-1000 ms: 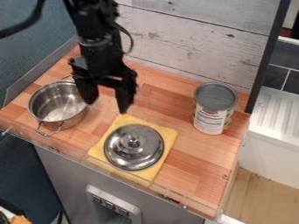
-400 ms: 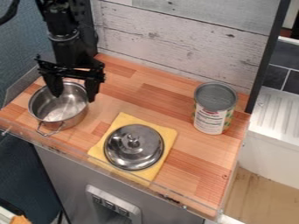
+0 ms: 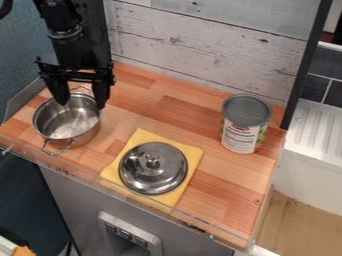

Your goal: Move the silver pot to the middle top of the table

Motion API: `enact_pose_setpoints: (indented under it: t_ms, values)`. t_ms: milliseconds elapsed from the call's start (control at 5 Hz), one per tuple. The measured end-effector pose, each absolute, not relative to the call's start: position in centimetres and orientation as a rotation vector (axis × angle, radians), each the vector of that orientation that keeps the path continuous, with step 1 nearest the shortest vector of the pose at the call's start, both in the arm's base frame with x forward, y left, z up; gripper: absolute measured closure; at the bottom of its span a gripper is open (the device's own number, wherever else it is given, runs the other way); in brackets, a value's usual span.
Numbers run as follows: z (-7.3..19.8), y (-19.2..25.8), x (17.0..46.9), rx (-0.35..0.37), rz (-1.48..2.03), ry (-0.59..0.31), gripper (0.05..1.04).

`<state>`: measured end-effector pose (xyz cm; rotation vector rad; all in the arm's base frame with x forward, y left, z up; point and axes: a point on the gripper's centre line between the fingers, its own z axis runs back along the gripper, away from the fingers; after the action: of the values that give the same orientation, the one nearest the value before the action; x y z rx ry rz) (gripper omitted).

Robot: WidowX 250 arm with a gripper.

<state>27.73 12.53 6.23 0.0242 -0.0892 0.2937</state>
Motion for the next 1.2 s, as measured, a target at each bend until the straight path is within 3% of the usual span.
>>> enact_pose_setpoints:
  t_ms: [200, 600, 800, 1200]
  values:
    - [4.8, 12.3, 28.1, -0.012, 0.254, -0.067, 0.083]
    - [2.2, 11.7, 28.4, -0.017, 0.242, 0.01, 0.083]
    - [1.6, 11.5, 28.3, -0.025, 0.247, 0.028, 0.14]
    - [1.1, 10.6, 28.3, -0.006, 0.226, 0.055, 0.741]
